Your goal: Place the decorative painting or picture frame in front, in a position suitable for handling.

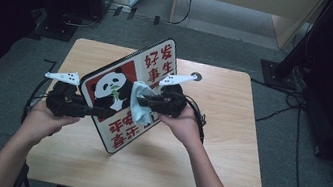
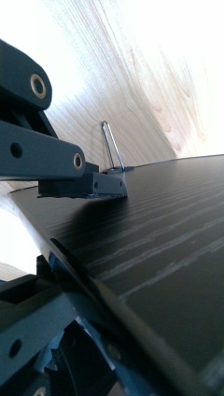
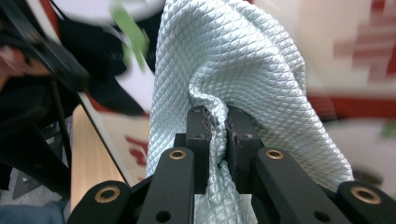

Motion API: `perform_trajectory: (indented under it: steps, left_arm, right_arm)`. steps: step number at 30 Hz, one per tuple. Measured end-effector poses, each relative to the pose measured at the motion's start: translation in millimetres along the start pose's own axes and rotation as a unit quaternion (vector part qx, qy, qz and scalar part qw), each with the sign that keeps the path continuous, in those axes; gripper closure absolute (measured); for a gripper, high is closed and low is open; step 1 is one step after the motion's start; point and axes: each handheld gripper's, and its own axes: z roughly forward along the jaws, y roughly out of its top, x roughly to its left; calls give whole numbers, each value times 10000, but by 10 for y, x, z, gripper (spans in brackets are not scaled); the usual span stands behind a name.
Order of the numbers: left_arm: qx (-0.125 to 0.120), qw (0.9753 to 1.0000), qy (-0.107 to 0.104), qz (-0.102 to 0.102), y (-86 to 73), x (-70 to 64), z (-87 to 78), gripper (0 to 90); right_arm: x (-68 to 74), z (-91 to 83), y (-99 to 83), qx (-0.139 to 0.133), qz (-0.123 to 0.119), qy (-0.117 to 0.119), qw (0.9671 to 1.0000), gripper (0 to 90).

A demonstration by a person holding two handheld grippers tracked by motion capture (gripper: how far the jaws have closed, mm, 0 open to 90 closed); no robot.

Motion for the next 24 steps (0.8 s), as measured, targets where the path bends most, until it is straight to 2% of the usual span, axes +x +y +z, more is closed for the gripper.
perform_trajectory:
  steps: [8,13,15,20,22,24]
  left_arm:
    - [2,10000,-17,-11,0,3,1,697]
    - [-8,10000,-26,-12,-1,7,3,695]
    - [-7,10000,-30,-13,-1,8,3,695]
    - [-11,10000,-30,-23,-3,6,3,695]
    - [-10,10000,-38,-10,-5,3,2,695]
    - [2,10000,-41,7,-5,3,0,694]
  right_arm:
    - [107,-123,450,-173,-128,-15,9998,818]
    - [205,-161,712,-239,-376,-36,9990,814]
    - [249,-148,791,-218,-403,-40,9989,813]
    - [317,-63,886,-133,-531,-47,9985,808]
    - [307,-23,879,-64,-565,-65,9984,815]
    - [287,-5,860,-104,-556,-15,9984,819]
